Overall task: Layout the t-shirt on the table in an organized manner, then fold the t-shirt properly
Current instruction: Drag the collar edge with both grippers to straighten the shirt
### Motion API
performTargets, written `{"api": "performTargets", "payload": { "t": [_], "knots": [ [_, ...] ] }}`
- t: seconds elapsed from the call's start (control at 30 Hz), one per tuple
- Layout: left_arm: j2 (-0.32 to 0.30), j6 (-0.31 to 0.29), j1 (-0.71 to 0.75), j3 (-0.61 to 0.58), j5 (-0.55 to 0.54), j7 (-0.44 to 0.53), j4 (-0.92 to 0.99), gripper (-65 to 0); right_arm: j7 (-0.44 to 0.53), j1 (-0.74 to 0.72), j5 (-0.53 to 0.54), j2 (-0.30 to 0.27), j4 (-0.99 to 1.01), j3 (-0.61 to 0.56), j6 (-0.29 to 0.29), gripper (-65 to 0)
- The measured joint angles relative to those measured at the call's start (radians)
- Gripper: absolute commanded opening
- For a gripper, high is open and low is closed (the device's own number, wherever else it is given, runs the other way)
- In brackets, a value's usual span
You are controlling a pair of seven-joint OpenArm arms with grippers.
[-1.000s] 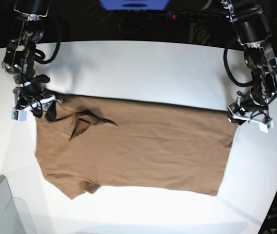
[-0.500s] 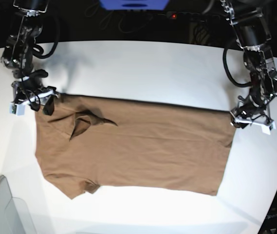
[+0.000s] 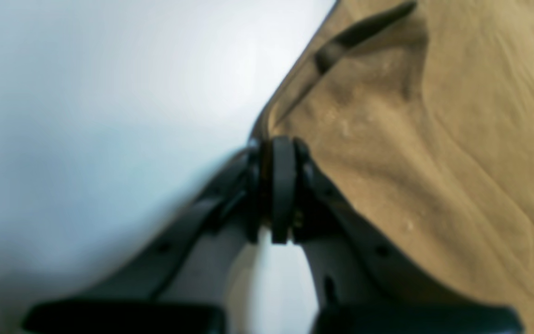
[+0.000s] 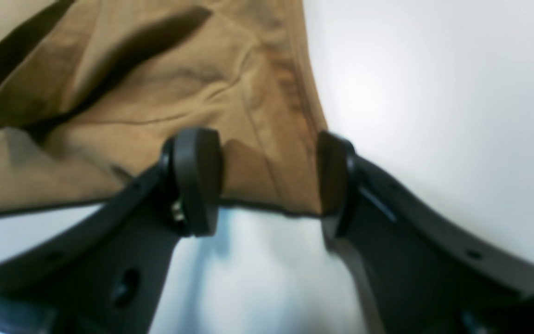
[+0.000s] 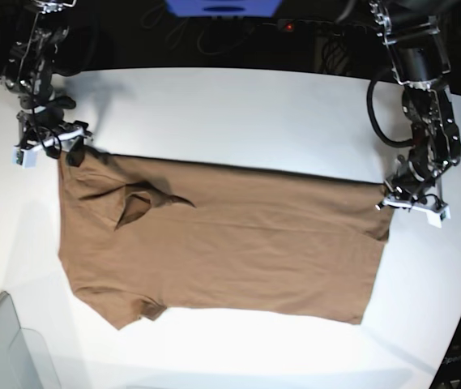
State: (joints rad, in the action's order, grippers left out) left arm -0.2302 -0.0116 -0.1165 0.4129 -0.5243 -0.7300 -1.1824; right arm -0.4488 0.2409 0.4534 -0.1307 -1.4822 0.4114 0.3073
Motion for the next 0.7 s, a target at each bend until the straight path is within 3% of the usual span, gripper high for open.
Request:
{"api": "performTargets", "payload": {
  "t": [0.1,0.33,0.6,0.7],
  "knots": [
    [-0.001,0.0,0.0,0.0,0.0,-0.006,0.0,-65.0,0.039,-0.008,0.021,-0.004,0.053,0.005,0.011,-36.0],
    [0.0,-0.007,0.104,-0.003,-0.016,-0.003,-0.105,-65.0,0.047,-0.006,0.035,-0.057,0.102,0.013,0.026,-65.0],
    [0.006,-0.006,0.23,-0.003,-0.008,-0.034,-0.245,-65.0,0.011,0.069,0.022,-0.058,0.036,0.079,0.042,-65.0],
    [0.009,-0.008,0.253,-0.003,-0.009,-0.019,-0.253,-65.0,-0.016,0.127,0.003,-0.053,-0.023,0.098,0.148,-65.0]
  ]
}}
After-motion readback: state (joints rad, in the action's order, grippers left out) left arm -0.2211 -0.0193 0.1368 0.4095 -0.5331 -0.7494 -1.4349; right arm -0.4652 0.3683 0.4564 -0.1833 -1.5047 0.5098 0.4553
